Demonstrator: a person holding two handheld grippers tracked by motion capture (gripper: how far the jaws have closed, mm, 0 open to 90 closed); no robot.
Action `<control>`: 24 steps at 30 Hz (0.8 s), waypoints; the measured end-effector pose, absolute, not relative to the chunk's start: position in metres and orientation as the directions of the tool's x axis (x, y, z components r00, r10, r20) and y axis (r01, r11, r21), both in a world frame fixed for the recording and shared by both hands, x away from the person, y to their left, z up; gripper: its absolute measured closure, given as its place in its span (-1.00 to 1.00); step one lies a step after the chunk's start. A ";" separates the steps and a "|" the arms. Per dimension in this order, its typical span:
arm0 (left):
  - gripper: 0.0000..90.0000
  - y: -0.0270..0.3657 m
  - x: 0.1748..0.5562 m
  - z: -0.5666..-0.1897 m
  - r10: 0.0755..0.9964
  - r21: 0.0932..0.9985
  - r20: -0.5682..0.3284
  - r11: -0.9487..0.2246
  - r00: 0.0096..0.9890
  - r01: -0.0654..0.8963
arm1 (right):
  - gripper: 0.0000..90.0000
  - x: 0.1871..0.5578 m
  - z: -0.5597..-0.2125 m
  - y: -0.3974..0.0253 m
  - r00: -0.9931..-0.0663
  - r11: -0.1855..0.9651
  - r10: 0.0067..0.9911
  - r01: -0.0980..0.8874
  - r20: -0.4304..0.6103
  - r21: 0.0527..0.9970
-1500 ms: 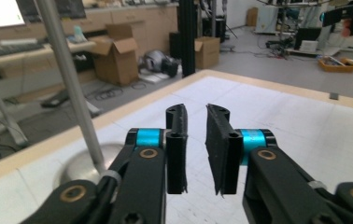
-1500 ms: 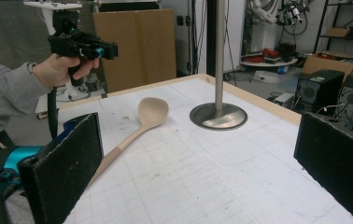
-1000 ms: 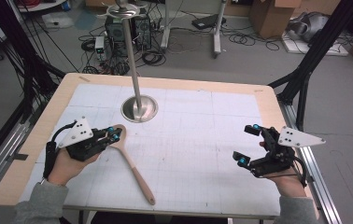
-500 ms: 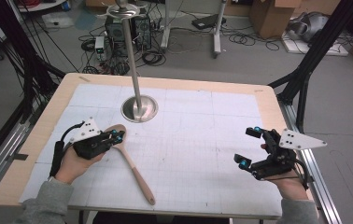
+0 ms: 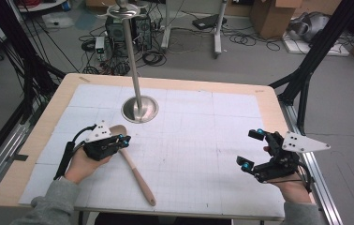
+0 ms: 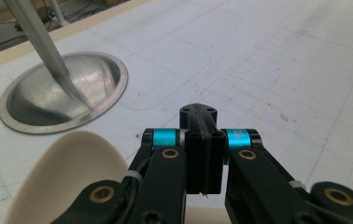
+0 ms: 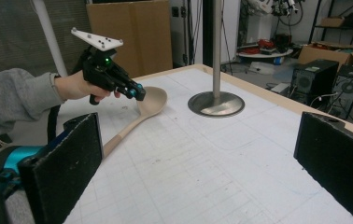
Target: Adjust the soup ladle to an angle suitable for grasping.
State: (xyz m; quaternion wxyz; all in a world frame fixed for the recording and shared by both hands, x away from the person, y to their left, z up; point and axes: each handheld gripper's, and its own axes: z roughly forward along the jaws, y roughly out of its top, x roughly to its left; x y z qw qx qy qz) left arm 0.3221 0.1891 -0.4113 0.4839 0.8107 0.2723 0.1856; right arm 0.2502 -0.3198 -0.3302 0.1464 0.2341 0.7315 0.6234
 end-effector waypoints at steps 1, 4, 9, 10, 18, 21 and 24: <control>0.99 0.188 0.323 -0.413 0.624 0.884 0.034 -0.383 0.780 0.268 | -1.00 0.250 -0.330 -0.320 -0.848 0.118 0.525 0.159 0.074 0.980; 0.99 0.186 0.327 -0.418 0.626 0.871 0.030 -0.399 0.779 0.287 | -1.00 0.249 -0.330 -0.321 -0.846 0.116 0.529 0.157 0.072 0.981; 0.99 0.183 0.333 -0.428 0.635 0.842 0.020 -0.427 0.772 0.330 | -1.00 0.248 -0.332 -0.321 -0.846 0.119 0.528 0.165 0.079 0.979; 0.99 0.183 0.334 -0.429 0.635 0.838 0.017 -0.431 0.772 0.336 | -1.00 0.248 -0.332 -0.321 -0.847 0.119 0.527 0.164 0.078 0.979; 0.99 0.181 0.339 -0.437 0.643 0.813 0.007 -0.450 0.766 0.370 | -1.00 0.247 -0.333 -0.321 -0.847 0.126 0.526 0.169 0.078 0.978; 0.99 0.181 0.343 -0.441 0.654 0.797 -0.013 -0.450 0.756 0.403 | -1.00 0.247 -0.333 -0.320 -0.850 0.132 0.521 0.170 0.077 0.977; 0.99 0.181 0.343 -0.442 0.654 0.789 -0.012 -0.458 0.756 0.409 | -1.00 0.247 -0.334 -0.320 -0.853 0.138 0.517 0.172 0.077 0.975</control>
